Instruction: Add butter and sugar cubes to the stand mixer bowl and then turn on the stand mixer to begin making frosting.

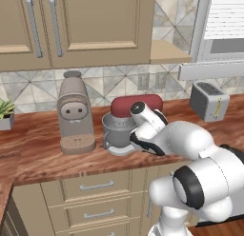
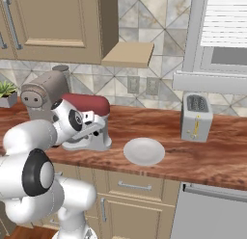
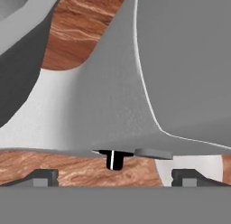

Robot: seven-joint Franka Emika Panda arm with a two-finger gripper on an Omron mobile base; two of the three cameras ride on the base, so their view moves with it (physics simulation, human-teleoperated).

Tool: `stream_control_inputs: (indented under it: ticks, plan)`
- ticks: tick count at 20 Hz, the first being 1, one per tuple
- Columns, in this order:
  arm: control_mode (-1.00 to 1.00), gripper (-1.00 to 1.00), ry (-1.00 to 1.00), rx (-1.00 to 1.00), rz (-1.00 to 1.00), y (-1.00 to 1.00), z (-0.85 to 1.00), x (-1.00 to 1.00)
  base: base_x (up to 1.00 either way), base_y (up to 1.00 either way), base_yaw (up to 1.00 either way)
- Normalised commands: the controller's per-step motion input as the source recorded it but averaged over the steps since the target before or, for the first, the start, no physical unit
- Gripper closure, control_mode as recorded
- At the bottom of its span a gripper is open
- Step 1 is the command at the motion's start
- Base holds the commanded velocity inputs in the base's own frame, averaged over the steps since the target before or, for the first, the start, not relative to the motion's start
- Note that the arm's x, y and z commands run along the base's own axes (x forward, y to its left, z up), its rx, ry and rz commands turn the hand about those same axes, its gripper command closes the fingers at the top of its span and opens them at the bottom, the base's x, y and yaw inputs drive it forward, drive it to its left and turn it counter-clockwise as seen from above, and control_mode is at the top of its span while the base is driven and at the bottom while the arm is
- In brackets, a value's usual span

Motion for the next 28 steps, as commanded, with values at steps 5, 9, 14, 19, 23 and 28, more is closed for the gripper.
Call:
stream_control_inputs:
  ticks: [5, 9, 14, 19, 23, 28]
  plan:
    - [-1.00, -1.00, 0.00, 0.00, 0.00, 0.00, 0.00, 0.18, 0.00, 0.00, 0.00]
    - [-1.00, -1.00, 0.00, 0.00, -0.03, -0.03, 0.00, 0.11, 0.00, 0.00, 0.00]
    - [-1.00, -1.00, 0.00, -0.02, -0.06, -0.05, 0.00, 0.00, 0.00, 0.00, 0.00]
    - [-1.00, -1.00, 0.01, -0.03, -0.05, -0.10, 0.00, 0.00, 0.00, 0.00, 0.00]
    - [-1.00, -1.00, 0.00, -0.04, -0.02, 0.00, 0.00, 0.05, 0.00, 0.00, 0.00]
    - [-1.00, -1.00, 0.00, -0.02, 0.00, 0.00, 0.00, 0.10, 0.00, 0.00, 0.00]
